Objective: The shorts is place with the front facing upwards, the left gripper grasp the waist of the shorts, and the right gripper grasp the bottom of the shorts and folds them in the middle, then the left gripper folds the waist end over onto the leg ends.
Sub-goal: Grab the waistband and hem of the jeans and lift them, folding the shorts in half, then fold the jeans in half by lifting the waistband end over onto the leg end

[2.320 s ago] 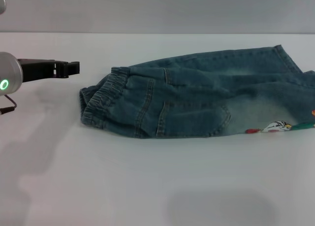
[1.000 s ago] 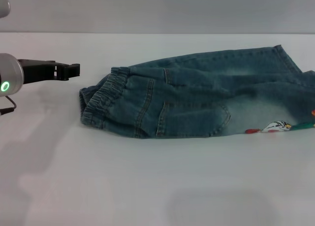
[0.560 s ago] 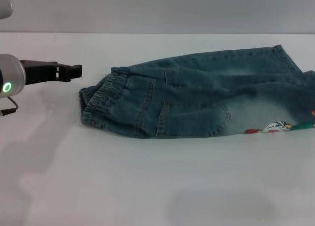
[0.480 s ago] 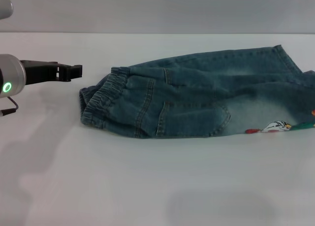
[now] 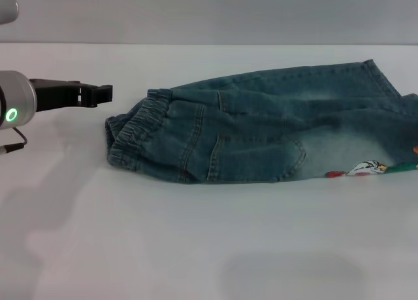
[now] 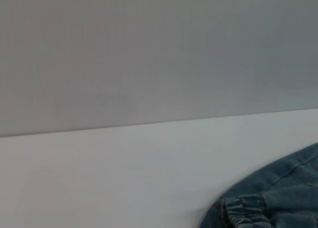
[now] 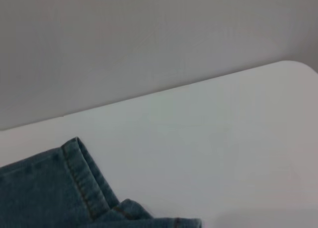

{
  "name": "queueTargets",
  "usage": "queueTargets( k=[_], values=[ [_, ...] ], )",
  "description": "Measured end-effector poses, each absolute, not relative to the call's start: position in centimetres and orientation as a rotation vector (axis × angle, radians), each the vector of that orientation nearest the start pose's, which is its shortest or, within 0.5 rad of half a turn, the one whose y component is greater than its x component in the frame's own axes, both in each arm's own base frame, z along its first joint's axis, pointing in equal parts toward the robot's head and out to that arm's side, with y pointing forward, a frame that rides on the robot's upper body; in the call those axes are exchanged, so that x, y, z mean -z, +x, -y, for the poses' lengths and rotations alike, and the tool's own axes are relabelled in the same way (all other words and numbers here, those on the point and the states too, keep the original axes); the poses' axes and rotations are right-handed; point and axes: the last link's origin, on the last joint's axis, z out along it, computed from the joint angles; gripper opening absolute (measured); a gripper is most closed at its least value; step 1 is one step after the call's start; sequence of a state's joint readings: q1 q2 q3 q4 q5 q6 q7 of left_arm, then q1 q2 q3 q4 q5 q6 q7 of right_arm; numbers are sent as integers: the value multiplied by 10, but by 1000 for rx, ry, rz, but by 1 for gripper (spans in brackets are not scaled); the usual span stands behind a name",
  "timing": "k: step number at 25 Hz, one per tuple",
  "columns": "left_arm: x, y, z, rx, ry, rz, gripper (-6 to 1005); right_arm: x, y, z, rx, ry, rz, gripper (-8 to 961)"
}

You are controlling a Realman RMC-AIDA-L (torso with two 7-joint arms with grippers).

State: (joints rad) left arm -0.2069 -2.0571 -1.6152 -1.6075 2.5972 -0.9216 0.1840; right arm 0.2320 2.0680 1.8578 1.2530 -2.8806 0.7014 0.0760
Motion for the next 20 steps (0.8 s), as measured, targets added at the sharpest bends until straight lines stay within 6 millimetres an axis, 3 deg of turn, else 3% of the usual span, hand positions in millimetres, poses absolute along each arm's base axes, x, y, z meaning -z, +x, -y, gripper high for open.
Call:
queueTargets(
  k=[20],
  values=[
    [-40,-211,-355,162,-2006,1083,605,-65,331,-378,-72,-1511,-1335,672]
  ],
)
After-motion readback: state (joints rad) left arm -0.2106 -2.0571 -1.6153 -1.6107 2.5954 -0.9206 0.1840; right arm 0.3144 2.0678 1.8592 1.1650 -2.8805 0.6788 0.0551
